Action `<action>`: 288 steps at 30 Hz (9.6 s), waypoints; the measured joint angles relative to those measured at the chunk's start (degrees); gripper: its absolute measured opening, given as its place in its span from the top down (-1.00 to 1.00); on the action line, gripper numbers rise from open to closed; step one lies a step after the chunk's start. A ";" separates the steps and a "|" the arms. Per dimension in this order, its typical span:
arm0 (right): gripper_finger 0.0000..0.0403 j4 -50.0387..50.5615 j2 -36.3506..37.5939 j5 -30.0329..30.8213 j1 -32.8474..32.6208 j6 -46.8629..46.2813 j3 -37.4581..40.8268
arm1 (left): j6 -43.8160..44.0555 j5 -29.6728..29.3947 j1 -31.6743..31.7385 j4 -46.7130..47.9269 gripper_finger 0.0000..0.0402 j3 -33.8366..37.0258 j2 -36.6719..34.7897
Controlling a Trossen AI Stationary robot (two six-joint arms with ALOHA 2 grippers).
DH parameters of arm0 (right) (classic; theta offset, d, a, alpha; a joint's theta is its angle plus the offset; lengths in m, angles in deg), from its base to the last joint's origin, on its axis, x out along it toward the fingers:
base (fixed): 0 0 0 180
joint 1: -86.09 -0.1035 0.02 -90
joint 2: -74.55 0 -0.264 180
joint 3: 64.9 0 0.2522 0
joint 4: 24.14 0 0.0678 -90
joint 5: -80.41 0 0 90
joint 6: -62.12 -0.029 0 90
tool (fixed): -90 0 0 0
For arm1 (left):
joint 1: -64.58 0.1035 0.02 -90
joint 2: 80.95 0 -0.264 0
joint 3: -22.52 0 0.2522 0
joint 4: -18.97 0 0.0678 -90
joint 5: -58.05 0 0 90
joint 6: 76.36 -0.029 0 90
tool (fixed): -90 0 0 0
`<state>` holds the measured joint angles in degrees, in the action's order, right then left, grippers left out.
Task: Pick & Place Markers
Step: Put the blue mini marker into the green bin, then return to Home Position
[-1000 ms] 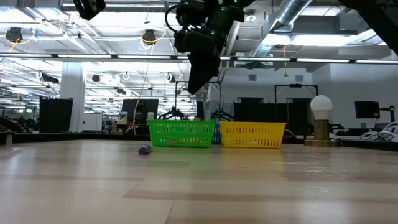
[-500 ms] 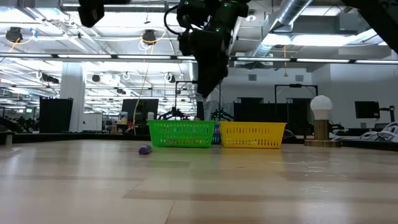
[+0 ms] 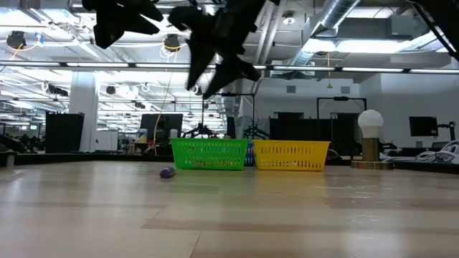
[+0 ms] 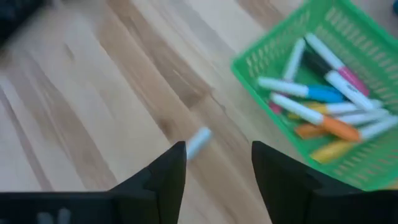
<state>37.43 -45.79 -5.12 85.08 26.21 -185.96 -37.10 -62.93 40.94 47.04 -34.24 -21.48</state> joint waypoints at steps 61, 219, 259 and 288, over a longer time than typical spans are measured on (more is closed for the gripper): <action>-0.01 -10.59 -12.19 9.12 -8.21 -25.14 0.02 | -9.88 16.23 -0.81 1.35 0.44 0.02 -11.74; 0.23 8.55 0.11 16.35 6.41 13.91 0.02 | -10.08 16.01 -0.83 1.26 0.44 0.04 -11.72; 0.37 11.61 5.98 35.98 -12.44 16.45 0.02 | -22.97 15.98 -3.98 -4.59 0.44 0.04 -26.37; 0.36 5.88 5.95 28.25 -15.49 21.43 0.02 | -14.53 6.77 -3.96 -8.87 0.44 22.79 -39.95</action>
<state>43.31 -39.84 23.13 69.60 47.64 -185.94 -51.62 -56.16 36.98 38.17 -11.45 -61.43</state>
